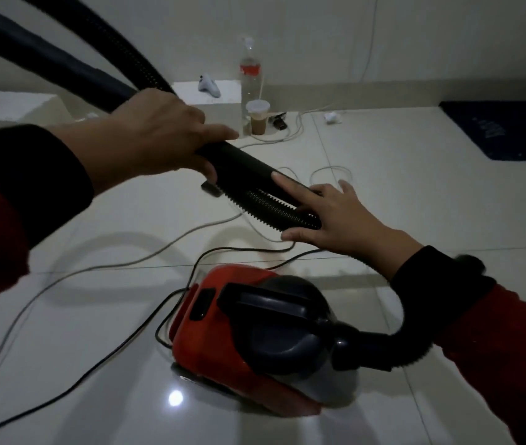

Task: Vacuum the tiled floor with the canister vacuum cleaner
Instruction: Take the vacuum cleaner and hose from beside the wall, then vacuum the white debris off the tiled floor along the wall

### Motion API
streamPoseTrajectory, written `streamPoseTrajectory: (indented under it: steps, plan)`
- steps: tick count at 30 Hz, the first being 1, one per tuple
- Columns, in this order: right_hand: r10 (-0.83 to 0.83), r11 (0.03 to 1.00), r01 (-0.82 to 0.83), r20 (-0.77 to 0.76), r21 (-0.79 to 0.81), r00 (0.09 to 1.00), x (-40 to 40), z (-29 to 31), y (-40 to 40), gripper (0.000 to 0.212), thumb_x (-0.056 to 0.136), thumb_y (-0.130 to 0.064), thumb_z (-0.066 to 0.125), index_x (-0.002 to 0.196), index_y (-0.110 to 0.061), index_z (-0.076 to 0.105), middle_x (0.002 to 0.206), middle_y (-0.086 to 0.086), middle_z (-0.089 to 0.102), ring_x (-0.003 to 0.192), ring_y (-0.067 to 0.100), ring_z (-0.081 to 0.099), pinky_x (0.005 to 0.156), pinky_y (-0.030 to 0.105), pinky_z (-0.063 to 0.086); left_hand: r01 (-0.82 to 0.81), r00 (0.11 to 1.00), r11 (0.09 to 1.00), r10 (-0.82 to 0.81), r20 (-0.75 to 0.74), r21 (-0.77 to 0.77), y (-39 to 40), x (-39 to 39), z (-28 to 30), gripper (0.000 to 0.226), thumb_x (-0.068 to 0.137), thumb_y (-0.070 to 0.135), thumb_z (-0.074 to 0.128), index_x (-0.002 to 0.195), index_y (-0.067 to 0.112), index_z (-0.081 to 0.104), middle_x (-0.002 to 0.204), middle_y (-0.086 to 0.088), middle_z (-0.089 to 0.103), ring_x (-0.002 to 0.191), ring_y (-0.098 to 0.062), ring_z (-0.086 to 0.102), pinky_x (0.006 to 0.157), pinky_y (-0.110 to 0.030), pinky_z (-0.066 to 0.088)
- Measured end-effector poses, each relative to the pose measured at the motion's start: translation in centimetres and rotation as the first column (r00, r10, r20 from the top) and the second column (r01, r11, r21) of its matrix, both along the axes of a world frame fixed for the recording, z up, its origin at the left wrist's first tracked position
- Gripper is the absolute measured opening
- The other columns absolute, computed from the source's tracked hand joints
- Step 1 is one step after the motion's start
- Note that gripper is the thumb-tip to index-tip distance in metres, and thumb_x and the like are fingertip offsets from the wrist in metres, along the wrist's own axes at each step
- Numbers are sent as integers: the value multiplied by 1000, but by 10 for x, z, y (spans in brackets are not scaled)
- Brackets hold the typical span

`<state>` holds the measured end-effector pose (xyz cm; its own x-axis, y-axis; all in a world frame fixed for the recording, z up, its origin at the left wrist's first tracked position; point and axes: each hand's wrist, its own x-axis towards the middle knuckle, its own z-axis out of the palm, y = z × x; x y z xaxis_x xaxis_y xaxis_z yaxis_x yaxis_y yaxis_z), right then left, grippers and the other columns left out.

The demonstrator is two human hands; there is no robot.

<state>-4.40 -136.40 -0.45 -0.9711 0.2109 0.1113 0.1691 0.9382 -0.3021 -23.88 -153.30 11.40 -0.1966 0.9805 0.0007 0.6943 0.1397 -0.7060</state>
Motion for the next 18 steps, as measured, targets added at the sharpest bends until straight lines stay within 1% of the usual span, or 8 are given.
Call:
streamPoseTrajectory:
  steps: [2,4,5,7,9,11,15,18]
  plan:
    - [-227,973,229,-54,36,972,6,9,1,71,80,-75,19,147,-52,12,123,-5,64,133,26,38,111,61,9,23,999,1000,-22,45,-21,20,5,15,88,70,74,16,145,30,27,105,-4,64,87,-24,66,53,-27,40]
    - [-526,845,534,-245,-40,814,15,26,-6,61,90,-63,25,144,-39,39,115,-2,66,125,30,42,104,57,21,-11,988,1000,11,154,1,35,16,32,74,80,68,35,141,27,34,107,-6,66,86,-25,65,54,-28,42]
    - [-664,742,657,-284,-135,692,17,39,-11,57,94,-59,32,142,-32,44,117,3,61,120,30,42,99,51,28,-37,976,999,33,214,14,40,23,42,70,82,65,40,140,26,37,108,-7,66,84,-25,65,54,-29,41]
    - [-887,427,762,-60,-486,458,15,69,-18,61,95,-55,40,149,-27,31,128,11,44,120,30,39,99,42,33,-108,943,993,87,321,47,44,40,69,70,83,62,44,141,25,38,106,-10,66,77,-26,62,53,-29,35]
    - [-895,-116,567,333,-816,297,9,102,-23,75,93,-58,45,153,-32,8,142,18,32,126,35,41,101,41,41,-190,909,982,168,381,21,42,57,98,75,82,64,43,146,27,31,101,-13,64,68,-25,53,55,-29,34]
    - [-795,-503,167,530,-848,296,1,138,-28,86,90,-58,50,149,-43,-11,147,16,36,120,36,53,89,45,54,-224,866,969,248,435,-106,39,77,127,79,82,66,42,149,31,20,99,-12,63,68,-25,53,57,-29,35]
    - [-777,-627,-240,618,-742,118,7,188,-44,89,94,-39,57,147,-47,-15,103,5,60,86,22,65,89,43,55,-78,695,860,410,591,-504,29,111,177,82,86,65,42,151,39,0,79,-3,54,74,-19,55,66,-28,43]
    - [-726,-684,-152,686,-714,42,28,208,-69,81,96,-37,54,147,-50,-7,117,4,52,104,28,60,98,49,48,60,338,699,657,673,-713,15,120,213,74,92,56,40,144,50,-11,89,0,60,72,-13,67,71,-20,51]
